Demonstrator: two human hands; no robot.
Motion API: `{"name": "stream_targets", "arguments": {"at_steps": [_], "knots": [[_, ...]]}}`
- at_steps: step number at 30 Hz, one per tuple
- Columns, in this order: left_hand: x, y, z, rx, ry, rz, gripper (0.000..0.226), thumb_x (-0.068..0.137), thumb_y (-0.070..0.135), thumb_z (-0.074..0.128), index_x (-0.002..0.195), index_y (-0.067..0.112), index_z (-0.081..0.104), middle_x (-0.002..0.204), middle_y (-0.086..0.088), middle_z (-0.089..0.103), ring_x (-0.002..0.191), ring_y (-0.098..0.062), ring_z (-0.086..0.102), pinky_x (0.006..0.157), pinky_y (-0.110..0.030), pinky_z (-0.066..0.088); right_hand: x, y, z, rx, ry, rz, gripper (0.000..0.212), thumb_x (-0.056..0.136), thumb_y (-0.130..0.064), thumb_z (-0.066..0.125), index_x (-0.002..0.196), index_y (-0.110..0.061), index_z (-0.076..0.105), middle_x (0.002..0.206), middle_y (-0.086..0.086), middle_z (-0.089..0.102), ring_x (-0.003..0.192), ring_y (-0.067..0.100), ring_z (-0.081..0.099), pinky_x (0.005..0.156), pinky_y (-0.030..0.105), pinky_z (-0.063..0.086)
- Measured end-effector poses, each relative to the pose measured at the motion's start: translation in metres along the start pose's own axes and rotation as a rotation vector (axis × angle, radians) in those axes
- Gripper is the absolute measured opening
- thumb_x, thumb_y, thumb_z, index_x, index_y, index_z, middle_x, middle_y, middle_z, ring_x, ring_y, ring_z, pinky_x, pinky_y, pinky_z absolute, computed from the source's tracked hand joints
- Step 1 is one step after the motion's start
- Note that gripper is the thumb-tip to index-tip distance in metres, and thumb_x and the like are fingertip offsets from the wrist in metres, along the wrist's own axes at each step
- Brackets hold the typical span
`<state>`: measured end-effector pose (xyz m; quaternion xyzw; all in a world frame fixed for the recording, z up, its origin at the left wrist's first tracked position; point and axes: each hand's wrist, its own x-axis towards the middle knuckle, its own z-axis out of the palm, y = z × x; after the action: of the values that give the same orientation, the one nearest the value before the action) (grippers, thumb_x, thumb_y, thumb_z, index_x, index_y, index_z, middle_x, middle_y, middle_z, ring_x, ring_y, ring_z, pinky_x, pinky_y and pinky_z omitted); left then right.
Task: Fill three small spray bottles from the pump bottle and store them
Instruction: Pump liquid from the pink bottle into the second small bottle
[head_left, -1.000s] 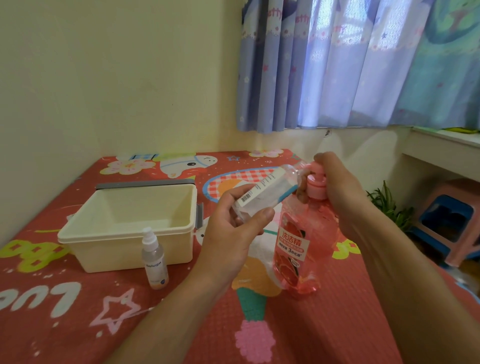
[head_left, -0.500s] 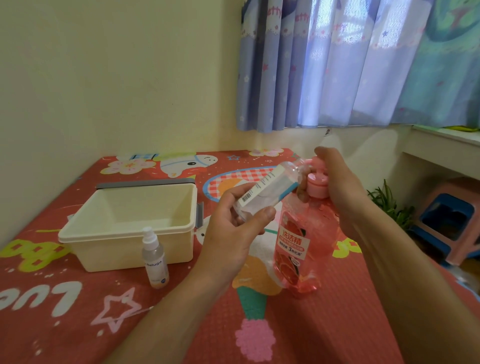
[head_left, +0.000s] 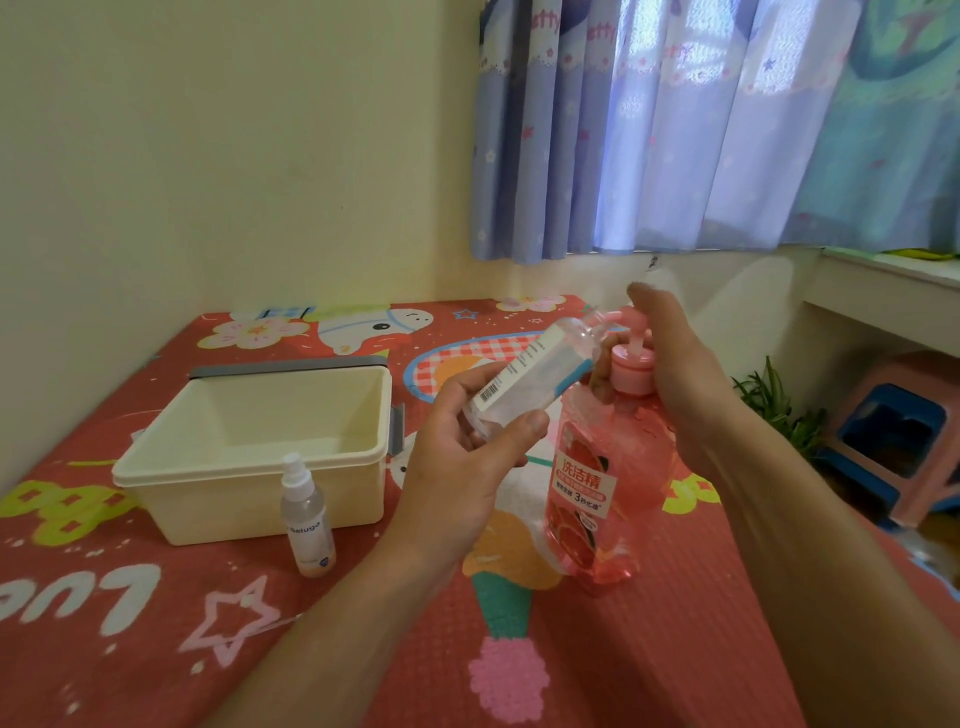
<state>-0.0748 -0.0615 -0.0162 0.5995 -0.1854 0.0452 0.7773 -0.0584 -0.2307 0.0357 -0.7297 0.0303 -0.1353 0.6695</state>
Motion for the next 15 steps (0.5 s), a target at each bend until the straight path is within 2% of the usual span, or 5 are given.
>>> {"name": "stream_targets", "arguments": {"at_steps": [3, 8, 13, 15], "knots": [[0.0001, -0.0002, 0.0016, -0.003, -0.005, 0.005, 0.037, 0.083, 0.012, 0.071, 0.108, 0.035, 0.058, 0.114, -0.007, 0.066, 0.103, -0.029, 0.066, 0.067, -0.015, 0.052, 0.0012, 0.0005, -0.0011, -0.006, -0.01, -0.001, 0.058, 0.094, -0.052, 0.038, 0.057, -0.013, 0.06, 0.057, 0.013, 0.058, 0.059, 0.026, 0.047, 0.055, 0.034, 0.033], [-0.0004, -0.0009, 0.0003, -0.006, 0.008, 0.003, 0.036, 0.083, 0.011, 0.071, 0.107, 0.034, 0.059, 0.112, -0.008, 0.067, 0.102, -0.029, 0.065, 0.068, -0.017, 0.053, 0.0001, -0.0022, -0.0005, -0.047, -0.015, -0.009, 0.046, 0.096, -0.039, 0.035, 0.071, -0.007, 0.057, 0.051, 0.01, 0.056, 0.046, 0.016, 0.047, 0.048, 0.028, 0.033], [-0.0009, -0.0014, 0.0005, -0.008, 0.009, 0.004, 0.037, 0.081, 0.014, 0.072, 0.109, 0.034, 0.058, 0.114, -0.008, 0.066, 0.103, -0.031, 0.066, 0.069, -0.017, 0.053, 0.0011, 0.0006, -0.0002, -0.033, -0.004, -0.004, 0.062, 0.096, -0.054, 0.036, 0.058, -0.01, 0.059, 0.055, 0.013, 0.059, 0.049, 0.018, 0.051, 0.056, 0.033, 0.036], [-0.0004, -0.0012, 0.0016, -0.007, 0.007, 0.007, 0.037, 0.081, 0.014, 0.072, 0.109, 0.034, 0.058, 0.113, -0.007, 0.066, 0.102, -0.03, 0.066, 0.068, -0.016, 0.053, 0.0027, 0.001, -0.0014, -0.022, -0.005, -0.009, 0.06, 0.095, -0.052, 0.037, 0.06, -0.008, 0.059, 0.059, 0.016, 0.058, 0.051, 0.019, 0.05, 0.054, 0.033, 0.035]]}}
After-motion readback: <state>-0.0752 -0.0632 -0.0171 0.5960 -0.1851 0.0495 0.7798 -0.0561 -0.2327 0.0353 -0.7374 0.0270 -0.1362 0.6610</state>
